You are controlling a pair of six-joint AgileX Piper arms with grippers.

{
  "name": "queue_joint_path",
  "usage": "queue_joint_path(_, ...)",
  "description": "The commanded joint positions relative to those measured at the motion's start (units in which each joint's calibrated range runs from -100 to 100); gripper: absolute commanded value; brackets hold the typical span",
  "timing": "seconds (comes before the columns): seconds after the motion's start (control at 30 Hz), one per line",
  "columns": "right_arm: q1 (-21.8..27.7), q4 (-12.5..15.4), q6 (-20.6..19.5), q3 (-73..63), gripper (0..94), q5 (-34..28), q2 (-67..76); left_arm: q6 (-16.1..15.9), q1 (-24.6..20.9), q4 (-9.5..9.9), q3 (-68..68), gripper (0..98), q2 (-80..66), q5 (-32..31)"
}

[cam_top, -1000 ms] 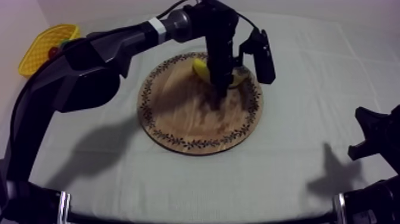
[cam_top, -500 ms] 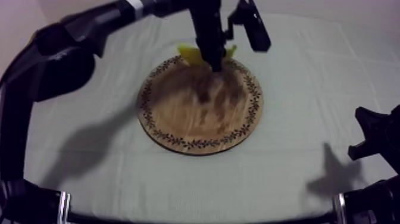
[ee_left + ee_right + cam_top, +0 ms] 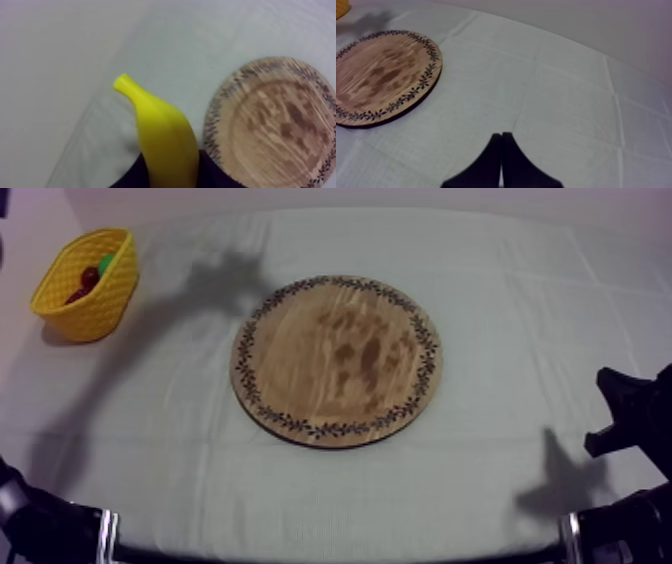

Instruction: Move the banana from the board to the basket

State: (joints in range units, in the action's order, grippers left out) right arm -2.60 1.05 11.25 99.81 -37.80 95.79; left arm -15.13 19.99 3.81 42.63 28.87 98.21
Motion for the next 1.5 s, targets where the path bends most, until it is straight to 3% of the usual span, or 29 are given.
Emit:
queue_joint_path(0.0,0.0,0.0,0.0,0.0,0.2,0.0,0.0,0.1,-3.6,0.03,-0.9,10.9,-5.2,0.2)
queue_joint_path(0.4,0.0,0.0,0.0,0.0,0.2,0.0,0.0,1.6,-14.9,1.88,-7.9,9.0,-9.1,1.5)
queue_joint_path(0.97,0.0,0.0,0.0,0.0,0.2,0.0,0.0,-2.3,-26.5,3.24,-11.7,11.4,-2.2,1.5)
queue_joint_path(1.07,0.0,0.0,0.0,0.0,0.2,0.0,0.0,-2.9,-27.1,3.37,-12.4,20.4,-1.2,1.5)
queue_joint_path(1.3,0.0,0.0,0.0,0.0,0.2,0.0,0.0,-3.4,-27.4,3.13,-15.0,60.5,0.0,1.5)
queue_joint_path(1.47,0.0,0.0,0.0,0.0,0.2,0.0,0.0,-3.1,-27.4,2.65,-17.4,74.1,-1.4,1.5)
